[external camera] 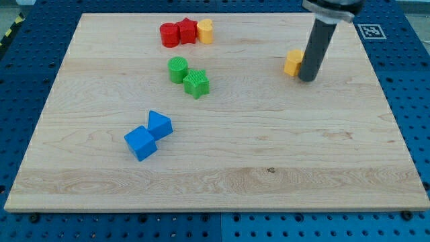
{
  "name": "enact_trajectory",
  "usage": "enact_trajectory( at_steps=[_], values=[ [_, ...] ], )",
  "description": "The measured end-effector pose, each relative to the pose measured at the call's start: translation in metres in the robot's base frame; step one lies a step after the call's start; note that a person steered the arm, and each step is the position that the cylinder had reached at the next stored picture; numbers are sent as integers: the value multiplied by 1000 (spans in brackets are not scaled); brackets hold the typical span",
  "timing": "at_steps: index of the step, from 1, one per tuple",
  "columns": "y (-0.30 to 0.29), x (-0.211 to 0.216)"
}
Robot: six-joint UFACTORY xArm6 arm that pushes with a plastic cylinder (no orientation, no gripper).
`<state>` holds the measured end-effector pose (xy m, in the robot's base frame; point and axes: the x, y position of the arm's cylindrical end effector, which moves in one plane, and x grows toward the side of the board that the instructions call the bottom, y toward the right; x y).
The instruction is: Slide the yellow hexagon into the yellow heart
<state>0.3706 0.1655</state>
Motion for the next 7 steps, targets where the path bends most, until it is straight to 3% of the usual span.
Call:
enact_trajectory(
  at_steps=[3, 4, 6, 7],
  values=[
    [0, -64],
    [-3, -31],
    [-39, -46],
    [-24, -45]
  ],
)
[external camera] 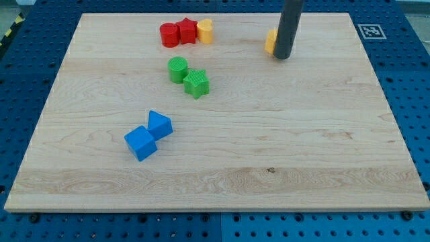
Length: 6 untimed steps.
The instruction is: Slide the yellow hexagon into the yellow heart
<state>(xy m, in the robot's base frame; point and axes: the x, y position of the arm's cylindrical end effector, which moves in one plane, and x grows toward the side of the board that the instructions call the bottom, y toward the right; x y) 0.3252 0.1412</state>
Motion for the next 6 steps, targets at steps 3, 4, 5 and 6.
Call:
enact_trajectory(
  at_steps=[3, 4, 5, 6],
  values=[
    [-4, -26],
    [-15, -40],
    [-37, -50],
    [-37, -70]
  ],
)
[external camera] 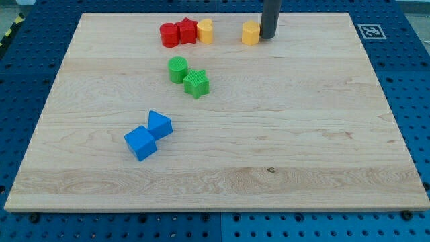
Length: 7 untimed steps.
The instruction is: Slide the yellow hexagon into the yellow heart
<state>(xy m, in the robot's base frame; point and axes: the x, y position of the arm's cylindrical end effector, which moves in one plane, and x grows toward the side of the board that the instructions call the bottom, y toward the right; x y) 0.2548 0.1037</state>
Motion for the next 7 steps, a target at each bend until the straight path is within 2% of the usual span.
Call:
enact_trajectory(
  at_steps=[3, 4, 5, 6, 7],
  values=[
    [-58, -22],
    [-45, -21],
    [17, -6],
    [-1, 22],
    [-37, 22]
  ],
)
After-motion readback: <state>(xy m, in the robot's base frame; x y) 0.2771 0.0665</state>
